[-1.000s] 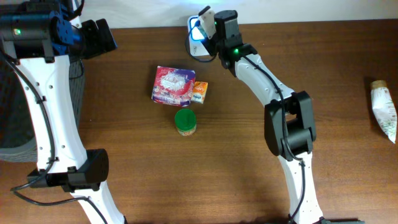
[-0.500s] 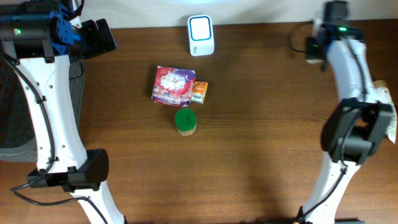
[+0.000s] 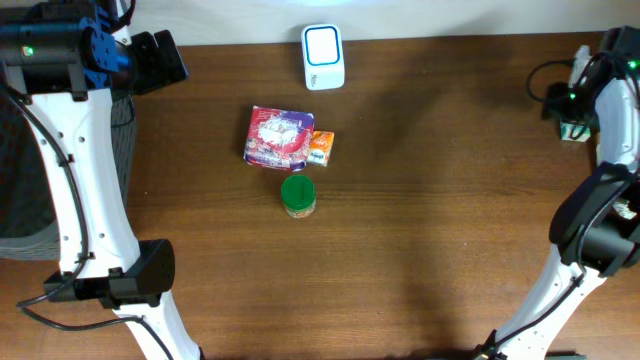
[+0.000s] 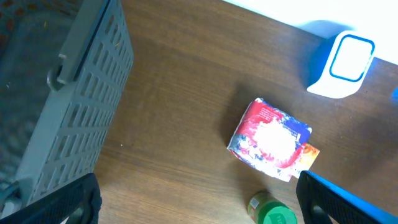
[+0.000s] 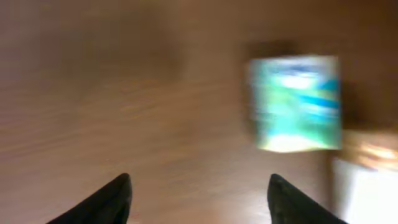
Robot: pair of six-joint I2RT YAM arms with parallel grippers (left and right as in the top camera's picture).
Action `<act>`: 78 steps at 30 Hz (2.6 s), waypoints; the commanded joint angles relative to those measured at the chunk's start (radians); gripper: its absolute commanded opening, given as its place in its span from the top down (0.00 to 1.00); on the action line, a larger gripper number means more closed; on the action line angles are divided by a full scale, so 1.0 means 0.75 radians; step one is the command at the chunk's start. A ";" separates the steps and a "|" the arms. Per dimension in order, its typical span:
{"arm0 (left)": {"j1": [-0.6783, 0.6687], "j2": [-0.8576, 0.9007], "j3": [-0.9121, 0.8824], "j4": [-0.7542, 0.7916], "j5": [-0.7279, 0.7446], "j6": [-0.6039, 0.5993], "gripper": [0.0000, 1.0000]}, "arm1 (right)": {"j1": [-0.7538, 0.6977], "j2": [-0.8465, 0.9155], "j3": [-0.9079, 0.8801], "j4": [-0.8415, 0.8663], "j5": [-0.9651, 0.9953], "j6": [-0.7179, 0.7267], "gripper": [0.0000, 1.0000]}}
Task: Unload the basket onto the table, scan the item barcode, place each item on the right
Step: 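Carry the tissue pack to the right edge and release, then grasp the orange snack pack with the right gripper and lift, then hold the orange pack up to the white scanner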
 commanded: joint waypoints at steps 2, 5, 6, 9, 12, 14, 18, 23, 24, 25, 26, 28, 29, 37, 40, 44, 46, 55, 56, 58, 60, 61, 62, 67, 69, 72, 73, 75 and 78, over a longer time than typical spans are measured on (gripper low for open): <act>0.005 -0.025 0.013 -0.001 -0.010 0.011 0.01 | 0.116 -0.014 -0.037 -0.060 -0.678 0.012 0.22; 0.005 -0.025 0.013 -0.001 -0.010 0.011 0.01 | 0.254 -0.012 -0.037 -0.105 -0.828 0.011 0.08; 0.005 -0.025 0.013 -0.001 -0.010 0.011 0.01 | 0.313 -0.012 -0.037 -0.105 -0.828 0.011 0.03; 0.005 -0.025 0.013 -0.001 -0.010 0.011 0.01 | 0.487 -0.010 -0.037 -0.096 -0.793 0.011 0.01; 0.005 -0.025 0.013 -0.001 -0.010 0.011 0.01 | 0.669 0.009 -0.037 -0.062 -0.650 0.130 0.01; 0.005 -0.025 0.013 -0.001 -0.010 0.011 0.01 | 0.778 0.045 -0.037 -0.037 -0.479 0.332 0.01; 0.005 -0.025 0.013 -0.001 -0.010 0.011 0.01 | 0.931 0.097 -0.037 0.053 -0.347 0.627 0.01; 0.005 -0.025 0.013 -0.001 -0.010 0.011 0.01 | 1.017 0.165 -0.037 0.087 -0.303 0.693 0.33; 0.005 -0.025 0.013 -0.001 -0.010 0.011 0.01 | 1.026 0.184 -0.037 0.099 -0.308 0.715 0.40; 0.005 -0.025 0.013 -0.001 -0.010 0.011 0.01 | 1.028 0.191 -0.037 0.106 -0.309 0.715 0.41; 0.005 -0.025 0.013 -0.001 -0.010 0.011 0.01 | 1.030 0.198 -0.037 0.109 -0.325 0.715 0.42; 0.005 -0.025 0.013 -0.001 -0.010 0.011 0.01 | 1.030 0.225 -0.037 0.112 -0.404 0.715 0.42; 0.005 -0.025 0.013 -0.001 -0.010 0.011 0.01 | 1.030 0.241 -0.037 0.108 -0.408 0.719 0.43; 0.005 -0.025 0.013 -0.001 -0.010 0.011 0.01 | 1.080 0.279 -0.037 0.105 -0.441 0.743 0.96; 0.005 -0.025 0.013 -0.001 -0.010 0.011 0.01 | 1.037 0.260 -0.035 0.058 -0.567 0.642 0.96; 0.005 -0.025 0.013 -0.001 -0.010 0.011 0.01 | 0.805 0.215 0.051 -0.142 -0.920 0.344 0.96; 0.005 -0.025 0.013 -0.001 -0.010 0.011 0.01 | 0.714 0.213 0.055 -0.173 -1.104 0.257 0.96; 0.005 -0.025 0.013 -0.001 -0.010 0.011 0.01 | 0.627 0.214 0.055 -0.277 -1.509 -0.284 0.96; 0.005 -0.025 0.013 -0.001 -0.010 0.011 0.01 | 0.628 0.214 0.055 -0.268 -1.582 -0.365 0.96; 0.005 -0.025 0.013 -0.001 -0.010 0.011 0.01 | 0.626 0.214 0.055 -0.177 -1.765 -0.496 0.96; 0.005 -0.024 0.013 -0.001 -0.010 0.011 0.01 | 0.626 0.214 0.055 -0.062 -1.839 -0.495 0.96; 0.005 -0.025 0.013 -0.001 -0.010 0.011 0.01 | 0.626 0.214 0.055 0.030 -1.916 -0.494 0.96; 0.005 -0.024 0.013 -0.001 -0.010 0.011 0.01 | 0.626 0.214 0.055 0.071 -1.920 -0.478 0.96; 0.005 -0.025 0.013 -0.001 -0.010 0.011 0.01 | 0.626 0.214 0.055 0.150 -1.920 -0.399 0.96; 0.005 -0.024 0.013 -0.001 -0.010 0.011 0.01 | 0.627 0.214 0.055 0.145 -1.920 -0.398 0.96; 0.005 -0.025 0.013 -0.001 -0.010 0.011 0.01 | 0.627 0.214 0.055 0.137 -1.920 -0.398 0.96; 0.005 -0.025 0.013 -0.001 -0.010 0.011 0.01 | 0.627 0.214 0.055 0.132 -1.920 -0.398 0.96; 0.005 -0.025 0.013 -0.001 -0.010 0.011 0.01 | 0.628 0.214 0.055 0.122 -1.889 -0.377 0.96; 0.005 -0.024 0.013 -0.001 -0.010 0.011 0.01 | 0.657 0.214 0.055 0.109 -1.448 -0.049 0.96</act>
